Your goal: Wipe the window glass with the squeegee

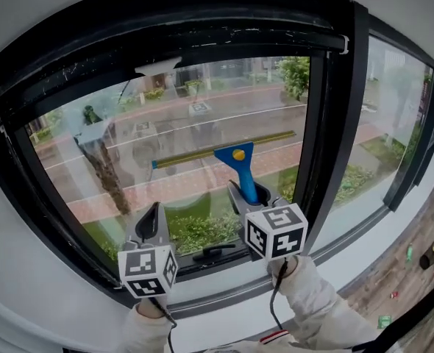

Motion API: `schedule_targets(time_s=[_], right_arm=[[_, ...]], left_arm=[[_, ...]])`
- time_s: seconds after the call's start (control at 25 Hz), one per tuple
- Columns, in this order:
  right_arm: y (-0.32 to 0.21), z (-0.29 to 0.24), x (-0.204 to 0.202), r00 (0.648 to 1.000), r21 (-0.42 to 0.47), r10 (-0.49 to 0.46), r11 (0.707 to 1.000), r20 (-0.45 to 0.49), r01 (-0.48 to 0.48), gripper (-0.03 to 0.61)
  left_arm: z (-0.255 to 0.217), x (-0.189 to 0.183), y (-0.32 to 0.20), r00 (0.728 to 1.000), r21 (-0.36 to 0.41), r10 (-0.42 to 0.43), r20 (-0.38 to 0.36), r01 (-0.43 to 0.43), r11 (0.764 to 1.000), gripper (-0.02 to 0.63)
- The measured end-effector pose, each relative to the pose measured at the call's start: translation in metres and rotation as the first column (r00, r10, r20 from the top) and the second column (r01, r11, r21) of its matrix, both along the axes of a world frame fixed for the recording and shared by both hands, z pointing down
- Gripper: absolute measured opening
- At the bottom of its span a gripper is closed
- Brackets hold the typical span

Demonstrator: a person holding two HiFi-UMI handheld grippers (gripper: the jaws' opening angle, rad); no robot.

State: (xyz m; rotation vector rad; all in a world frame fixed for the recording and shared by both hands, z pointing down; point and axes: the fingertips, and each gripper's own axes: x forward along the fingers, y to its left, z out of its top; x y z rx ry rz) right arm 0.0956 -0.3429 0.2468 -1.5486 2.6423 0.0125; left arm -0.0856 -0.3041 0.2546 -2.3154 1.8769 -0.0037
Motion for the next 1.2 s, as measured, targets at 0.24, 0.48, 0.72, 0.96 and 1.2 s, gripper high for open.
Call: schedule_targets(time_s=[0.24, 0.48, 0.72, 0.96, 1.2], right_arm=[[-0.029, -0.069, 0.019, 1.000, 0.074, 0.030, 0.997, -0.006, -0.030, 0.117], [-0.049, -0.113, 0.028, 0.998, 0.118, 0.059, 0.991, -0.022, -0.056, 0.117], [-0.070, -0.159, 0.050, 0.995, 0.165, 0.093, 0.982, -0.020, -0.089, 0.117], [-0.094, -0.186, 0.070, 0.996, 0.154, 0.086, 0.984, -0.007, -0.084, 0.117], [-0.102, -0.213, 0.069, 0.997, 0.175, 0.076, 0.982, 0.001, -0.074, 0.117]], left_arm=[[-0.061, 0.019, -0.023, 0.999, 0.049, 0.042, 0.007, -0.042, 0.998, 0.000], [-0.109, 0.035, -0.044, 0.999, 0.077, 0.043, 0.032, -0.045, 0.996, 0.000], [-0.142, 0.055, -0.057, 0.996, 0.086, 0.082, 0.027, -0.084, 0.993, 0.000], [-0.148, 0.067, -0.069, 0.994, 0.049, 0.113, 0.012, -0.113, 0.992, 0.000], [-0.161, 0.076, -0.072, 0.992, 0.053, 0.122, 0.018, -0.123, 0.991, 0.000]])
